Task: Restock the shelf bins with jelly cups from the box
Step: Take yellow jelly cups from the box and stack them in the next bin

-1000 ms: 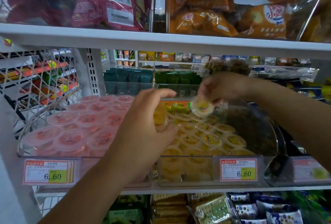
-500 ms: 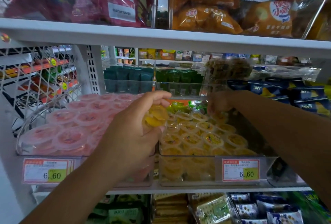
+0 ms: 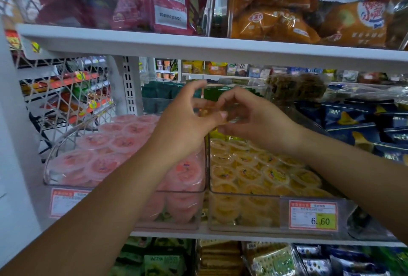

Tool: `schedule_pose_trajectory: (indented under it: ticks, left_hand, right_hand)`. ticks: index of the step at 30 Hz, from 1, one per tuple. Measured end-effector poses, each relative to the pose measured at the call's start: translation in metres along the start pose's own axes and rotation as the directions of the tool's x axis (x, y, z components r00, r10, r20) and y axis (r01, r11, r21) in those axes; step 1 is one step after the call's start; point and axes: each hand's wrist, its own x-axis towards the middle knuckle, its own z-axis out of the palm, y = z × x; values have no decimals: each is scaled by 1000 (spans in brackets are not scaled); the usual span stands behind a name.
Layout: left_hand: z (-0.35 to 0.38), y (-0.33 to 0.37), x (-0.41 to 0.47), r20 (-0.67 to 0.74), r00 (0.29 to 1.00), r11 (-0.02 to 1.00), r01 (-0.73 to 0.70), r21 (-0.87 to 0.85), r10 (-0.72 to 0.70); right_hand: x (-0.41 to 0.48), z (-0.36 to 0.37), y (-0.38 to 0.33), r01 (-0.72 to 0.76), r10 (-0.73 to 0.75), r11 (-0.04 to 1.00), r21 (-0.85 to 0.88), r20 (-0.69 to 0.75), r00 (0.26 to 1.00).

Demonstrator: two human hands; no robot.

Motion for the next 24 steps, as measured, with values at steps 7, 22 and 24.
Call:
schedule_pose_trajectory:
  ticks: [7,22,24]
  left_hand:
    - [-17,-18,-13,405,914,683,-310,661,23]
    - [-20,-28,-12,477,873,666,-298,684,-98]
    - [-20,-28,-11,476,874,663,-302,685,-94]
  right_hand:
    - [45,-22,75,-424,413,877,-227,-96,906]
    - [77,23,157,-428,508,779,-458,61,859]
    - [76,16,149,-404,507,769,-496,88,857]
